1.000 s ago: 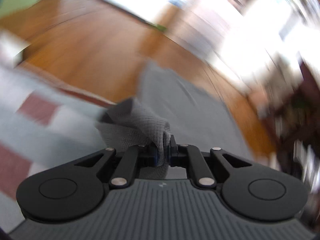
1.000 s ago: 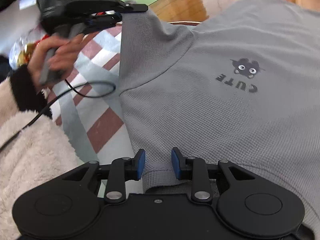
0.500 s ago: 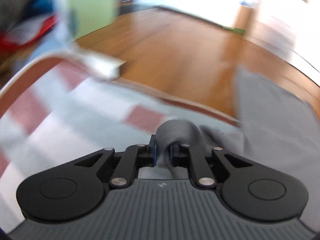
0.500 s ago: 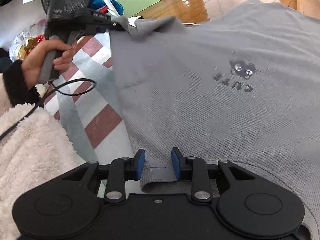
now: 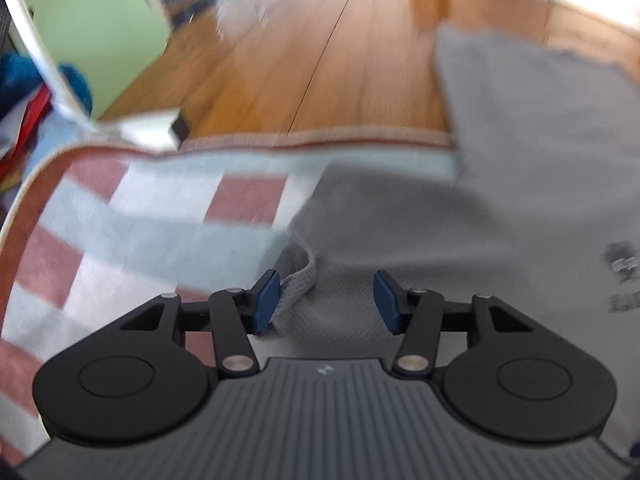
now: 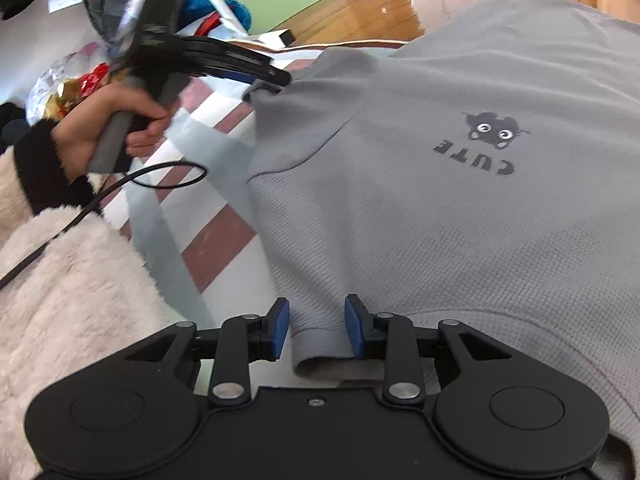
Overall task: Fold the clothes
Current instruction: 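Open the left tool and release the shirt onto the rug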
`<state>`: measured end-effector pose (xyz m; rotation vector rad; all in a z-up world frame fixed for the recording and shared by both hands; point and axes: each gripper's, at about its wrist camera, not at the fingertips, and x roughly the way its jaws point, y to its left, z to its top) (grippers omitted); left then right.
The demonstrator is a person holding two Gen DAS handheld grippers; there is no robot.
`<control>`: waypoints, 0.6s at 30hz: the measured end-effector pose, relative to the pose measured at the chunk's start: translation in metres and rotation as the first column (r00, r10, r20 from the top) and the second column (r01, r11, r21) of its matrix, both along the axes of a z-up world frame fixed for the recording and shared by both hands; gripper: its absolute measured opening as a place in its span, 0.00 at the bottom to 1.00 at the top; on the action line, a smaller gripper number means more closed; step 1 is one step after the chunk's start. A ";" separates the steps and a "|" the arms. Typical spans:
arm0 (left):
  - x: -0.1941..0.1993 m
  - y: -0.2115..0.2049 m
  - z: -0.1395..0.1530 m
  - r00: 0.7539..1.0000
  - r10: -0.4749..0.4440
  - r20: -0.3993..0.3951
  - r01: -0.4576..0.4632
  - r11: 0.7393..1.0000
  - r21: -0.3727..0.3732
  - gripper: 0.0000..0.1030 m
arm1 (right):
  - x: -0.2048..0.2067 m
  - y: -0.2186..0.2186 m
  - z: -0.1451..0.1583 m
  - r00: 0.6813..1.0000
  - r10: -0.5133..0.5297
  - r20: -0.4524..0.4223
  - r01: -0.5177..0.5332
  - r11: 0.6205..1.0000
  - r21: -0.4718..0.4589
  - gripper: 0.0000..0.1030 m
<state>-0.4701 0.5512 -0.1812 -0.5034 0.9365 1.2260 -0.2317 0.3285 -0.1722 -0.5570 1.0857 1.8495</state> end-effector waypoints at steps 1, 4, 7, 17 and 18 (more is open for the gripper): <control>-0.004 0.006 -0.007 0.999 0.045 -0.015 -0.045 0.998 -0.034 0.50 | -0.001 -0.001 0.000 1.000 0.008 -0.006 -0.008 1.000 -0.003 0.35; -0.031 0.018 -0.016 0.980 0.197 0.007 -0.196 0.980 -0.042 0.63 | 0.005 -0.005 0.002 0.999 0.006 -0.034 -0.007 1.000 -0.017 0.35; -0.054 0.019 -0.011 0.949 0.315 -0.037 -0.314 0.949 0.030 0.62 | 0.015 -0.006 0.000 0.996 -0.024 -0.083 0.020 0.999 -0.046 0.35; -0.040 -0.003 0.010 0.986 0.121 0.111 -0.111 0.990 -0.088 0.64 | 0.048 -0.030 0.030 0.985 -0.142 -0.094 0.144 0.990 0.010 0.35; -0.038 -0.001 0.006 0.985 0.109 0.137 -0.092 0.988 -0.126 0.64 | 0.056 -0.035 0.035 0.981 -0.162 -0.106 0.165 0.986 0.020 0.36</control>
